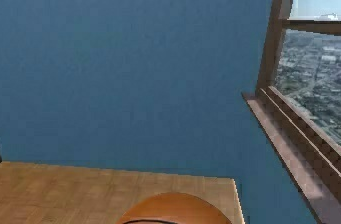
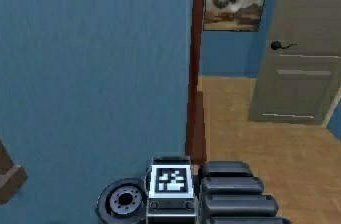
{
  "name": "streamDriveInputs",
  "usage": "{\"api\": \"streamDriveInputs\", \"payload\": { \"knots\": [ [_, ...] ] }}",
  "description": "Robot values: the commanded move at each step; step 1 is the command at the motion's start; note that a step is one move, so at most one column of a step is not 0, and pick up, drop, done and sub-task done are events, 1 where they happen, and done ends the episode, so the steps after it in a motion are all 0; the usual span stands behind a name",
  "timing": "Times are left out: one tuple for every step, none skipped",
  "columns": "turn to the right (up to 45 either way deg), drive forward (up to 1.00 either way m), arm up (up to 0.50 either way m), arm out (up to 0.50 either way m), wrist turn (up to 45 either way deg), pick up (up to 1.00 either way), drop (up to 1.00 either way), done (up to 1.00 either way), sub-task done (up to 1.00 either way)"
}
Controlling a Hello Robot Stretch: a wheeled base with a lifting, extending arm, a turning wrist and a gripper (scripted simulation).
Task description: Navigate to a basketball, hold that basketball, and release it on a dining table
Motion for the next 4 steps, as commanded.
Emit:
{"api": "streamDriveInputs", "payload": {
  "knots": [
    [0.0,0.35,0.0,0.0,0.0,0.0,0.0,0.0,0.0],
    [-45.0,0.0,0.0,0.0,0.0,0.0,0.0,0.0,0.0],
    [-27.0,0.0,0.0,0.0,0.0,0.0,0.0,0.0,0.0],
    [0.0,1.0,0.0,0.0,0.0,0.0,0.0,0.0,0.0]
  ]
}}
